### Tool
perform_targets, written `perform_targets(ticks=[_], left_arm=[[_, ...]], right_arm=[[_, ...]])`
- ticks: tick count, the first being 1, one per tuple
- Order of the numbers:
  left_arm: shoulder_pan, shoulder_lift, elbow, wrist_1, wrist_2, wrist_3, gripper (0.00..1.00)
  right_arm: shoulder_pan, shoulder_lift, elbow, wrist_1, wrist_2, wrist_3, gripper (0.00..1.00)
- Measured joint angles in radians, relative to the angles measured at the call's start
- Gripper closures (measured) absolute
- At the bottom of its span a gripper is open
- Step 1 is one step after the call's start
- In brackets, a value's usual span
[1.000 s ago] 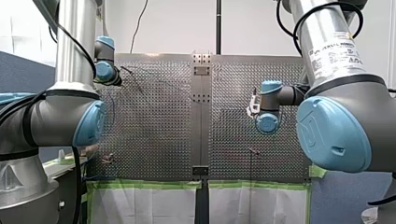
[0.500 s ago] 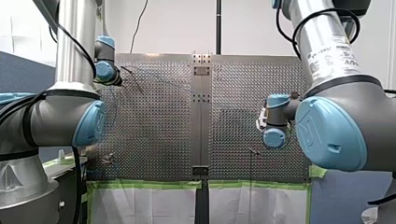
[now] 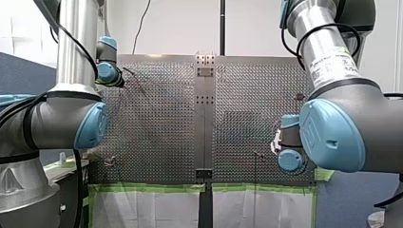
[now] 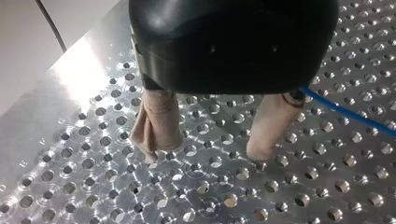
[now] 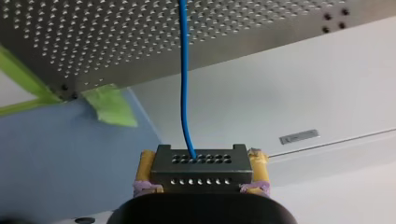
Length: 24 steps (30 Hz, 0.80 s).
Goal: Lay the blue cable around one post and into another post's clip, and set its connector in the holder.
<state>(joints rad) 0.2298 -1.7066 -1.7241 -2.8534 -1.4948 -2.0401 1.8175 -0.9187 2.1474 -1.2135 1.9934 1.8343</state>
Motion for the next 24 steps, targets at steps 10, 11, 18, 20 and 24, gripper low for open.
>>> perform_targets(ticks=[10,11,18,20,24], left_arm=[[0.000,0.000,0.008,-0.004,0.000,0.006,0.00],[0.000,0.000,0.009,-0.005,0.001,0.006,0.00],[0.000,0.000,0.011,-0.008,0.009,0.007,0.00],[0.000,0.000,0.011,-0.008,0.010,0.008,0.00],[0.000,0.000,0.011,-0.009,0.010,0.009,0.00]], right_arm=[[-0.083,0.066,-0.083,0.004,-0.086,-0.037,1.00],[-0.091,0.067,-0.091,-0.003,-0.095,-0.042,1.00],[-0.158,0.070,-0.120,-0.068,-0.161,-0.102,1.00],[-0.175,0.070,-0.121,-0.085,-0.178,-0.119,1.00],[-0.203,0.074,-0.121,-0.125,-0.218,-0.159,1.00]])
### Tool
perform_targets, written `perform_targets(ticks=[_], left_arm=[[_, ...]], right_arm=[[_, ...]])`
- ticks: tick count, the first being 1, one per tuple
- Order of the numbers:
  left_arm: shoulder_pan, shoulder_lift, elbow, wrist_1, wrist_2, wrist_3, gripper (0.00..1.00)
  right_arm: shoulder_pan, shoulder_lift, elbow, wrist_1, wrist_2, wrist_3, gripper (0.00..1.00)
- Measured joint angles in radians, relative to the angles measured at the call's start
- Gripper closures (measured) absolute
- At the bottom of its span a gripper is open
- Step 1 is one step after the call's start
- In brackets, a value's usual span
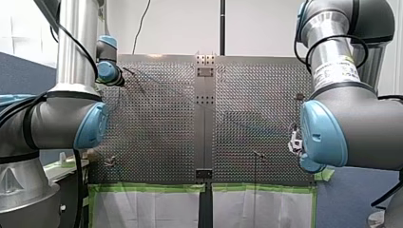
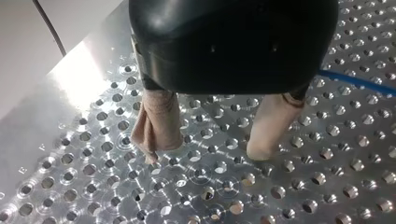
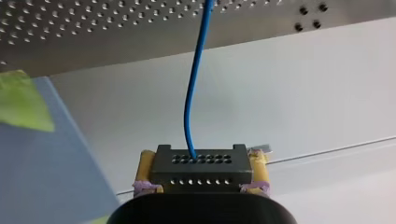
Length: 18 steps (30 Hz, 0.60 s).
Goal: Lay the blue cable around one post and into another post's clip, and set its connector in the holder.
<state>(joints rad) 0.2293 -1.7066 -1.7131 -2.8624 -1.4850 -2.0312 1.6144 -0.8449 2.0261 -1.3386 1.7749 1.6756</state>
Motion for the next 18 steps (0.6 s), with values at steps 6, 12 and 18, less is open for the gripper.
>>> perform_targets(ticks=[6,12,18], left_arm=[[0.000,0.000,0.000,-0.008,-0.001,0.000,0.00],[0.000,0.000,0.003,-0.018,-0.002,0.003,0.00],[0.000,0.001,0.007,-0.028,-0.004,0.014,0.00]], right_arm=[[-0.006,0.015,-0.002,-0.054,-0.054,-0.047,1.00],[-0.005,0.063,-0.027,-0.104,-0.109,-0.067,1.00],[-0.006,0.112,-0.073,-0.081,-0.159,-0.109,1.00]])
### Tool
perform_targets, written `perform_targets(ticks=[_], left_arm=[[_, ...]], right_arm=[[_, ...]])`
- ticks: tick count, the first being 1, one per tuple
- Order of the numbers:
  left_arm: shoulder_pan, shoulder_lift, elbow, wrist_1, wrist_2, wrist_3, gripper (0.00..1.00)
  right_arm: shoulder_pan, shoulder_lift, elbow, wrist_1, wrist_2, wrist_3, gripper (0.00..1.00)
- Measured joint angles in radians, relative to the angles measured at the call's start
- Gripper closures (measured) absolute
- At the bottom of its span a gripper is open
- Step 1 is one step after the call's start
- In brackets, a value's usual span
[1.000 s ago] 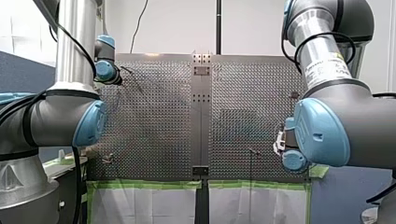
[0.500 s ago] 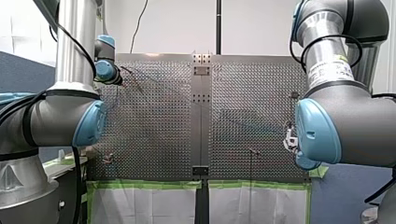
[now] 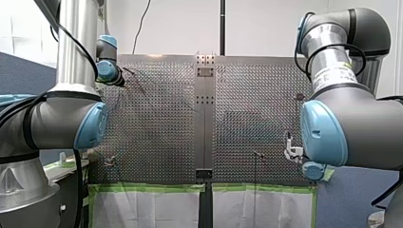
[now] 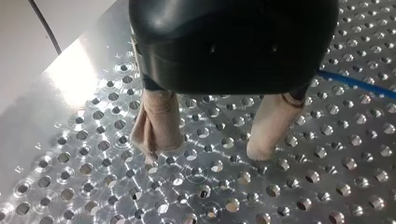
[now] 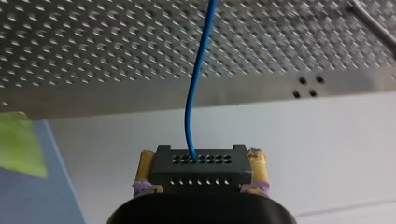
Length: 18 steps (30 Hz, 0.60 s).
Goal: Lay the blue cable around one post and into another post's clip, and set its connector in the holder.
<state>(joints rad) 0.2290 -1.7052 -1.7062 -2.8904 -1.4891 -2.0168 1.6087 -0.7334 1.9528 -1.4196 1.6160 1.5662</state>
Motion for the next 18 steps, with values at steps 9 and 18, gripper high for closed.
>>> perform_targets(ticks=[9,18], left_arm=[[0.001,0.001,0.001,-0.001,-0.008,0.010,0.00],[0.001,0.003,0.001,-0.001,-0.009,0.012,0.00]], right_arm=[[0.014,0.078,-0.078,0.076,-0.078,-0.078,1.00],[0.043,0.152,-0.126,0.142,-0.152,-0.149,1.00]])
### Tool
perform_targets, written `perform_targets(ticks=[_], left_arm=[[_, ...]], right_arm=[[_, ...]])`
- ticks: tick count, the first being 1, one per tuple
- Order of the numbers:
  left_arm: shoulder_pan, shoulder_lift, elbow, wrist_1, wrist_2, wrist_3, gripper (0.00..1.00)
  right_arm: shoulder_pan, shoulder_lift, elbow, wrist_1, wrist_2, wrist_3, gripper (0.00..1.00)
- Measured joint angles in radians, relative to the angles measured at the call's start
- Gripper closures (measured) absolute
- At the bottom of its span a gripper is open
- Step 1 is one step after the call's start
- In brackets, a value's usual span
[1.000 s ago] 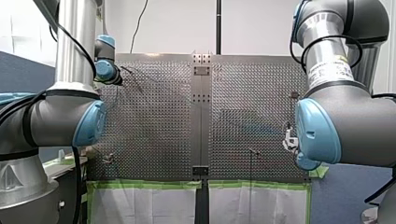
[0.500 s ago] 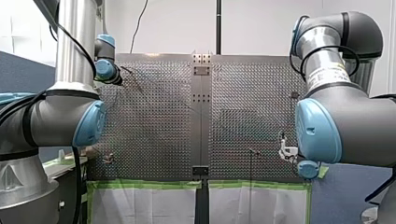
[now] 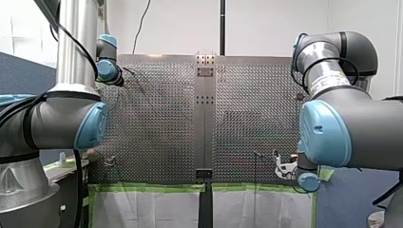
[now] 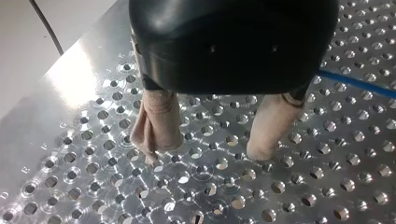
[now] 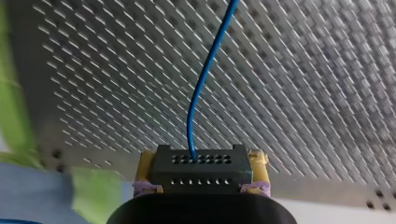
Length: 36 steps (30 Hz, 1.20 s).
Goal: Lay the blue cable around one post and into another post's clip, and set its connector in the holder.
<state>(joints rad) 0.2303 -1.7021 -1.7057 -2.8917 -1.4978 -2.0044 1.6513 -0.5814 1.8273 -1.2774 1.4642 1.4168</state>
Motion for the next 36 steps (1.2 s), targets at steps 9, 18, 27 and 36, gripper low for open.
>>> perform_targets(ticks=[9,18,27,36], left_arm=[[0.001,0.000,0.000,0.001,-0.001,0.005,0.00],[0.001,0.000,-0.001,0.000,-0.003,0.007,0.00],[0.001,0.000,0.000,-0.001,-0.007,0.007,0.00],[0.001,0.001,-0.001,-0.010,-0.046,-0.011,0.00]], right_arm=[[0.013,0.026,-0.004,0.038,-0.082,-0.032,1.00],[0.012,0.027,-0.029,0.090,-0.160,-0.060,1.00],[-0.011,0.027,-0.031,0.091,-0.238,-0.058,1.00],[-0.037,0.028,-0.032,0.093,-0.317,-0.053,1.00]])
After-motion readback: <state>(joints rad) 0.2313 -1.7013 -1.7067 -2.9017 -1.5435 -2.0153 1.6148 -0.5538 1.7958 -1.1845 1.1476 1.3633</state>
